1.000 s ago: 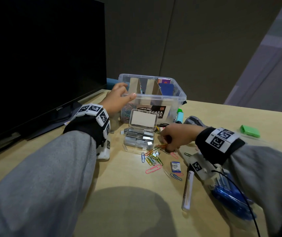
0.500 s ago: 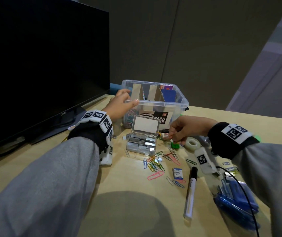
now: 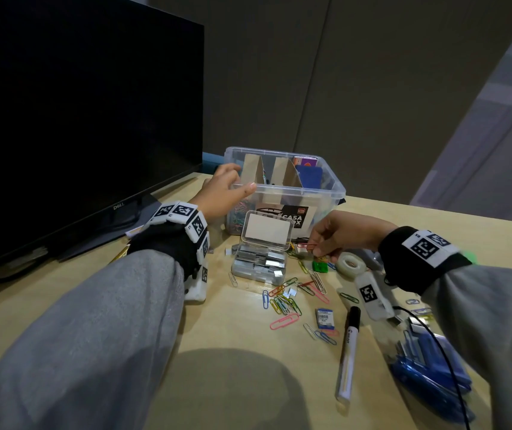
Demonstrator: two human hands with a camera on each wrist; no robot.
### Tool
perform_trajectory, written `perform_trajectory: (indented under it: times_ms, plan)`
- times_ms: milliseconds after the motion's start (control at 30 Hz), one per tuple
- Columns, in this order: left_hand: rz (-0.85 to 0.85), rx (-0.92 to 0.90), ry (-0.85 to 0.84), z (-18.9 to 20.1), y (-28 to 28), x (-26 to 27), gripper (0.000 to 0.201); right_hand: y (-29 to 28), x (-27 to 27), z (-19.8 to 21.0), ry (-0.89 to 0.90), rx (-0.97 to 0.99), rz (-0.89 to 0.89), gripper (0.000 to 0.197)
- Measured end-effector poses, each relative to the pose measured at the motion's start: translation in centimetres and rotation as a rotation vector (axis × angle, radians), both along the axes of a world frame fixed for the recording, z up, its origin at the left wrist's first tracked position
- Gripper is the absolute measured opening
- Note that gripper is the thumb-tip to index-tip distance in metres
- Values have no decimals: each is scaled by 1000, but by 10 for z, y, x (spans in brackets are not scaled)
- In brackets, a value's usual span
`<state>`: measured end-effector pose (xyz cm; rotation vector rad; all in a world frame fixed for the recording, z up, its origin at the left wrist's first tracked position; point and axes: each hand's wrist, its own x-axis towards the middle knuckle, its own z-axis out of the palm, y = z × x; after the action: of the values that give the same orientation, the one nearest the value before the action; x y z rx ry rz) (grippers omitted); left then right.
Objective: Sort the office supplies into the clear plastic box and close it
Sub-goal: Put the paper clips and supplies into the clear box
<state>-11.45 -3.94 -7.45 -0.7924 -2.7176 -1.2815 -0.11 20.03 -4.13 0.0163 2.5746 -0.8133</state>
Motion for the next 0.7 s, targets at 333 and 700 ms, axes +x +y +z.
perform_trajectory:
  times_ms: [333, 700]
  plan:
    - [-3, 19, -7, -3, -1, -2, 45, 1, -6, 20, 49, 81, 7, 13]
    - [-10, 26, -27, -2, -2, 0, 37, -14, -10, 12, 22, 216, 55, 13]
